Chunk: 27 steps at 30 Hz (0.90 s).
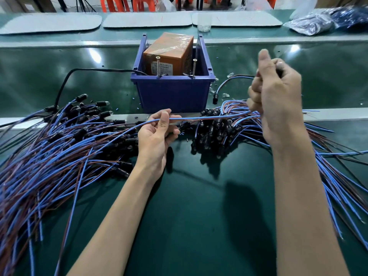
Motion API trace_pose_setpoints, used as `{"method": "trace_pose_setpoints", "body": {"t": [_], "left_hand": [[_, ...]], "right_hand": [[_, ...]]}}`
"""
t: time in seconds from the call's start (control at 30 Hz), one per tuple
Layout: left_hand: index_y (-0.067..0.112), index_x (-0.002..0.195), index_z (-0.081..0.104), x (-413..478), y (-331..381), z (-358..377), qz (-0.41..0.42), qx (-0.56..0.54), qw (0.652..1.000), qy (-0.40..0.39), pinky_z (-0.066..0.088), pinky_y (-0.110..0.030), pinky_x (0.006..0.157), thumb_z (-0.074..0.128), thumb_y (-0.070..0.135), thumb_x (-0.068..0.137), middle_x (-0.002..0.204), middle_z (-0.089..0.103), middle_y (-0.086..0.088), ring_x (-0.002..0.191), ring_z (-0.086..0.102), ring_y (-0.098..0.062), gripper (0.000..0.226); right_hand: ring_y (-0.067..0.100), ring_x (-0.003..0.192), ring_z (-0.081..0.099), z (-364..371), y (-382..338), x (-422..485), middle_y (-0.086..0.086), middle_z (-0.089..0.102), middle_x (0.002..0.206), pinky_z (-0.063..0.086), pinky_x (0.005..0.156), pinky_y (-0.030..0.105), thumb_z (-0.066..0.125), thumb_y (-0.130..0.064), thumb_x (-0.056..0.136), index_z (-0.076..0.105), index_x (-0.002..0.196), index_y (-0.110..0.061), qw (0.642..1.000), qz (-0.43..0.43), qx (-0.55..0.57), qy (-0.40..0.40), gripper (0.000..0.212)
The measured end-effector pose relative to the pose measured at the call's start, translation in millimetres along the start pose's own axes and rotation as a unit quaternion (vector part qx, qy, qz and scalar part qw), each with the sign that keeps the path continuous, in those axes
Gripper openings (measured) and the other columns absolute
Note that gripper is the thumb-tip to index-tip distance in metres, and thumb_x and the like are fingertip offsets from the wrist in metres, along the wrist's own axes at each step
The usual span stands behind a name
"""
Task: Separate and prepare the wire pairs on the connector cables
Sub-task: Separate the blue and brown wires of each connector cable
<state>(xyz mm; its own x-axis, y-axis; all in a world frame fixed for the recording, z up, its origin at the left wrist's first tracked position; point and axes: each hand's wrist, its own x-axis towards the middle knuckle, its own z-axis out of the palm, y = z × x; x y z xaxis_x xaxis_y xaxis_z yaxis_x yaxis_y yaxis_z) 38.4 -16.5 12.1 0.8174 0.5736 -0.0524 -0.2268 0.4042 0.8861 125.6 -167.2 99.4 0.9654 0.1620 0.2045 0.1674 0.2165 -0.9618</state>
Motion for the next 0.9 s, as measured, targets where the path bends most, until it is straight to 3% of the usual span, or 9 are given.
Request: {"method": "trace_pose_setpoints", "body": {"t": [0.1,0.2,0.3,0.47,0.6,0.67,0.77,0.9], "left_hand": [[0.015,0.092,0.056,-0.8,0.1,0.2,0.008,-0.004,1.0,-0.009,0.049,-0.013,0.057,0.046,0.021,0.096,0.077,0.074,0.006,0.05,0.055,-0.002,0.012],[0.019,0.077,0.067,-0.8,-0.4,-1.8,0.02,0.021,1.0,-0.011,0.048,-0.013,0.061,0.053,0.034,0.085,0.086,0.075,0.006,0.057,0.058,-0.001,0.021],[0.021,0.065,0.074,-0.5,-1.2,-3.3,0.025,0.022,0.999,-0.035,0.046,-0.012,0.058,0.053,0.035,0.08,0.078,0.073,0.008,0.053,0.053,-0.001,0.029],[0.026,0.066,0.072,-2.0,-11.0,-4.3,0.055,0.087,0.987,-0.123,0.033,-0.011,0.049,0.052,0.033,0.084,0.057,0.059,0.01,0.049,0.039,-0.002,0.028],[0.029,0.07,0.074,-3.9,-10.9,-4.9,0.05,0.124,0.98,-0.145,0.029,-0.012,0.051,0.058,0.049,0.076,0.055,0.057,0.01,0.051,0.038,-0.002,0.026],[0.028,0.071,0.075,-3.8,-10.7,-5.1,0.053,0.129,0.979,-0.146,0.029,-0.011,0.049,0.058,0.042,0.081,0.054,0.057,0.009,0.05,0.037,-0.003,0.024],[0.027,0.072,0.076,-3.6,-11.3,-5.6,0.063,0.14,0.977,-0.146,0.028,-0.013,0.048,0.06,0.032,0.085,0.053,0.058,0.008,0.051,0.037,-0.006,0.021],[0.027,0.072,0.077,-4.5,-11.6,-7.5,0.08,0.142,0.974,-0.161,0.03,-0.012,0.048,0.069,0.041,0.075,0.053,0.061,0.008,0.048,0.035,-0.004,0.016]], "right_hand": [[0.004,0.035,0.022,-9.9,-1.4,2.9,-0.014,0.03,0.041,0.022,0.036,0.014,0.046,-0.025,0.102,0.031,0.065,-0.02,0.999,0.009,0.022,0.034,0.041],[0.005,0.036,0.021,-9.5,-1.8,2.8,-0.014,0.029,0.04,0.021,0.037,0.014,0.046,-0.025,0.102,0.03,0.065,-0.02,0.999,0.016,0.006,0.035,0.041],[0.004,0.037,0.022,-3.3,-3.8,0.8,-0.014,0.03,0.042,0.021,0.036,0.015,0.048,-0.026,0.101,0.033,0.064,-0.02,1.0,0.016,-0.017,0.017,0.04],[0.005,0.043,0.029,5.5,-0.9,-4.3,-0.012,0.037,0.046,0.025,0.044,0.019,0.062,-0.03,0.093,0.055,0.056,-0.019,0.989,0.007,-0.129,-0.07,0.039],[-0.003,0.041,0.044,20.7,10.1,-10.5,-0.011,0.059,0.051,0.03,0.044,0.008,0.073,-0.029,0.083,0.073,0.067,-0.017,0.958,0.038,-0.243,-0.149,0.02],[-0.004,0.049,0.051,28.9,15.2,-13.7,-0.005,0.067,0.058,0.036,0.049,0.009,0.076,-0.03,0.08,0.075,0.07,-0.014,0.946,0.045,-0.275,-0.168,0.018],[0.008,0.061,0.061,38.1,20.6,-17.6,0.003,0.072,0.07,0.05,0.063,0.022,0.077,-0.03,0.078,0.076,0.071,-0.016,0.931,0.049,-0.31,-0.186,0.016],[0.004,0.054,0.056,42.9,22.2,-21.1,0.005,0.071,0.069,0.05,0.054,0.02,0.077,-0.02,0.078,0.073,0.067,-0.015,0.932,0.037,-0.305,-0.192,0.013]]}}
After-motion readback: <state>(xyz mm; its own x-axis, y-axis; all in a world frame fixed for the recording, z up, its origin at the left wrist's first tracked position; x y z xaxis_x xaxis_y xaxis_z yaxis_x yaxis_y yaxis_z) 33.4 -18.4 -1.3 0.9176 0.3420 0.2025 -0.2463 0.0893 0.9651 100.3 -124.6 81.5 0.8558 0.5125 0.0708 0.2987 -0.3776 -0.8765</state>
